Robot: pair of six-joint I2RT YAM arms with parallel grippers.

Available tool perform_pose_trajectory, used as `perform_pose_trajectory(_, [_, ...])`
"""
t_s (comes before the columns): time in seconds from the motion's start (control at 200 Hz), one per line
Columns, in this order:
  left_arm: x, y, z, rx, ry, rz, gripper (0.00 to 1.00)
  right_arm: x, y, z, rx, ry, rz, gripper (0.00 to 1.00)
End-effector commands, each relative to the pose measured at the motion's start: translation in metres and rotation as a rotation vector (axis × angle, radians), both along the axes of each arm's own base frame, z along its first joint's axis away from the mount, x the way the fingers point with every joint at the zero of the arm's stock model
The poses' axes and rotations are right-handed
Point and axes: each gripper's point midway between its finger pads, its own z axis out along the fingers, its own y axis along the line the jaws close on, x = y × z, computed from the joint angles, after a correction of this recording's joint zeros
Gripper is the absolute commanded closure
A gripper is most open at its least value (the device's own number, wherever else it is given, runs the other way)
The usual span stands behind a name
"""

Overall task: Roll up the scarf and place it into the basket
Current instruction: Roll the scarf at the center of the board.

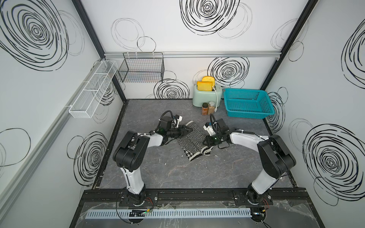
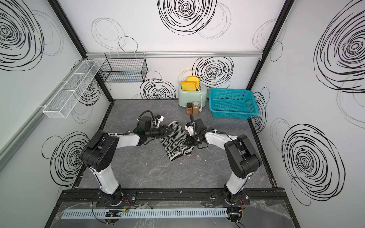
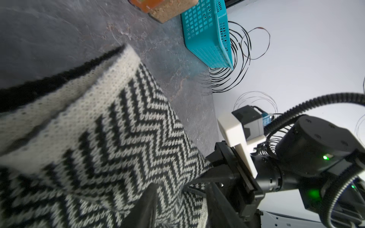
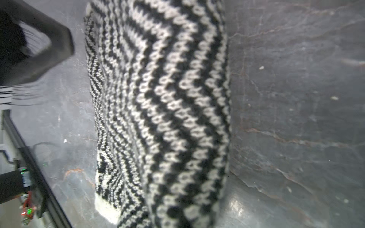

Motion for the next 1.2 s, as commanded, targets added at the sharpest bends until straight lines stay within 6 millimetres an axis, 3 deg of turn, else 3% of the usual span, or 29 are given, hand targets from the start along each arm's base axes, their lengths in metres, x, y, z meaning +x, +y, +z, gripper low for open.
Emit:
perform_pose_trajectory(0.0, [-0.004,0.014,0.011,0.008,-0.008,0.006,0.56,0.003,-0.016,0.006,-0.247,-0.129,-0.006,1.0])
perform_pose_trajectory(0.245, [-0.022,0.049,-0.014,0.079,0.081,0.051,0.59,0.001,-0.001,0.022,-0.482,-0.354,-0.002,1.0])
perform_pose_trajectory(0.525, [-0.041,0.094,-0.007,0.064,0.063,0.143,0.63,-0.02,0.042,0.016,-0.644,-0.522,0.125,1.0])
perform_pose_trajectory(0.735, [-0.048,0.099,-0.022,0.054,0.088,0.152,0.68,-0.038,0.066,0.001,-0.722,-0.554,0.214,1.0])
perform_pose_trajectory(0.99, [-0.054,0.102,-0.037,0.03,0.11,0.162,0.71,-0.078,0.107,-0.002,-0.768,-0.64,0.37,1.0])
perform_pose_trajectory(1.195, [-0.059,0.114,-0.055,0.041,0.158,0.196,0.75,-0.079,0.114,0.002,-0.731,-0.626,0.372,1.0])
